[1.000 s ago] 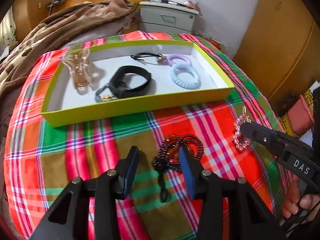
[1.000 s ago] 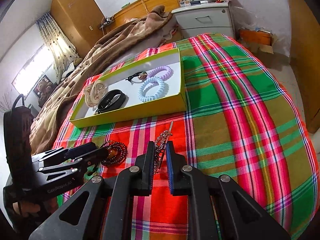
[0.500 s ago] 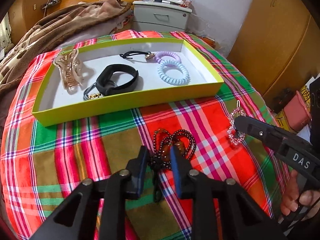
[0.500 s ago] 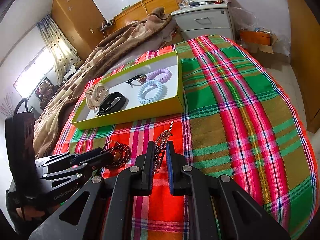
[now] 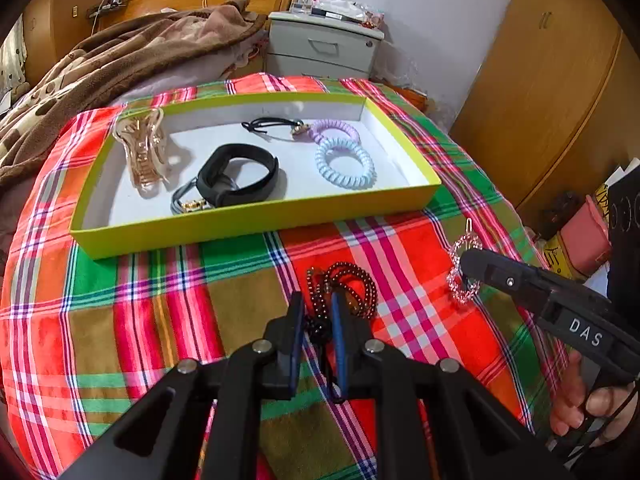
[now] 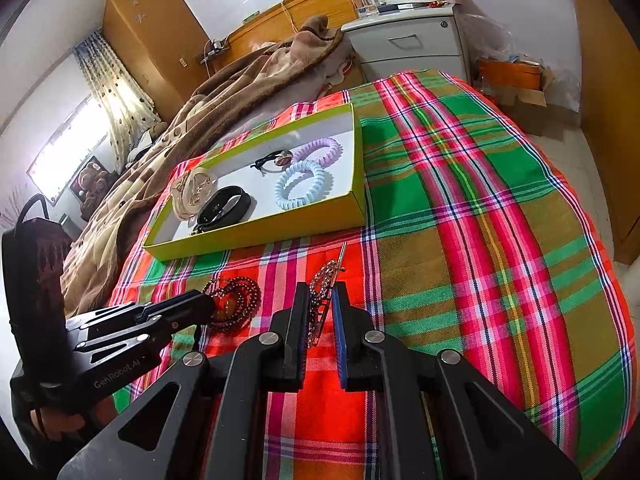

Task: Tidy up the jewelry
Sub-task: 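Grasp the brown bead bracelet with the left tool while the right tool grasps the rose-gold rhinestone clip, then carry the bead bracelet and rhinestone clip over the yellow box with both tools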

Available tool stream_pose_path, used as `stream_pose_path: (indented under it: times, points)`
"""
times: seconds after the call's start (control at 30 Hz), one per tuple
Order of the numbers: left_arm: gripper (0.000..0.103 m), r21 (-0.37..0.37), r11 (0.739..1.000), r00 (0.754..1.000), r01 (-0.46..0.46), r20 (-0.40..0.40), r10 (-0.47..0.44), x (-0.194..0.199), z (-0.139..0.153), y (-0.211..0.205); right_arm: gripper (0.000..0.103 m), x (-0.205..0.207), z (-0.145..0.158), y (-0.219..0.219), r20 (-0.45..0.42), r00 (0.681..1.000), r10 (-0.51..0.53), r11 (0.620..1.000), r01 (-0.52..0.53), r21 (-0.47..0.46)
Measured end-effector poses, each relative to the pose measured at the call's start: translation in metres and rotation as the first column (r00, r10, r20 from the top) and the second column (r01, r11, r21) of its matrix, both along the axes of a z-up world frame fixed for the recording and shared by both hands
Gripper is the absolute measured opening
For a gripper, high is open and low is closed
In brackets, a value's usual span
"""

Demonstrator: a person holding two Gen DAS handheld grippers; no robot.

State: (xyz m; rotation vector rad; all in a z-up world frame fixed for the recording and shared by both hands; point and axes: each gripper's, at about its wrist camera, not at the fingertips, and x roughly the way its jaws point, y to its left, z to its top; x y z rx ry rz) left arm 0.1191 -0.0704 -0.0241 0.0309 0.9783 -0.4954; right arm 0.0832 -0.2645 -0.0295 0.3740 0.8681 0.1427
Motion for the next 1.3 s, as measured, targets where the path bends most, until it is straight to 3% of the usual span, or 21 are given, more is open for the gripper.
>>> stream_pose_path:
  times: [0.3,0.47,0.67,0.77,0.83,1.1,1.3]
  points:
    - [0.013,-0.073,0.997,1.000,-0.004,-0.003,0.003,0.005,0.013,0.012,0.011,0.002,0.010,0.002,0.016,1.000,0.013,1.000,-0.013,0.005]
    - [0.007,-0.077,0.997,1.000,-0.009,0.027,0.011,0.010,0.029,0.018,0.011,0.008,0.020,0.002,0.036,0.999,0.017,1.000,-0.018,0.011]
    - [0.007,-0.044,0.999,1.000,0.014,0.001,-0.014,0.012,0.023,0.019,0.011,0.009,0.024,-0.001,0.048,0.999,0.019,1.000,-0.020,0.013]
    - [0.020,-0.021,0.999,0.999,0.028,-0.033,-0.029,0.009,0.010,0.018,0.011,0.008,0.022,-0.002,0.045,0.999,0.017,1.000,-0.017,0.018]
    - [0.037,-0.018,1.000,0.999,0.022,-0.048,-0.023,0.007,0.005,0.018,0.011,0.008,0.019,-0.003,0.040,0.999,0.016,1.000,-0.017,0.021]
    - [0.039,0.085,0.996,0.998,0.008,-0.056,-0.003,0.009,-0.008,0.012,0.011,0.007,0.016,-0.006,0.033,0.999,0.015,0.999,-0.016,0.029]
    - [0.038,0.084,0.995,0.996,0.056,-0.079,-0.049,0.012,-0.011,0.000,0.011,0.007,0.016,-0.007,0.031,0.999,0.015,0.999,-0.016,0.034]
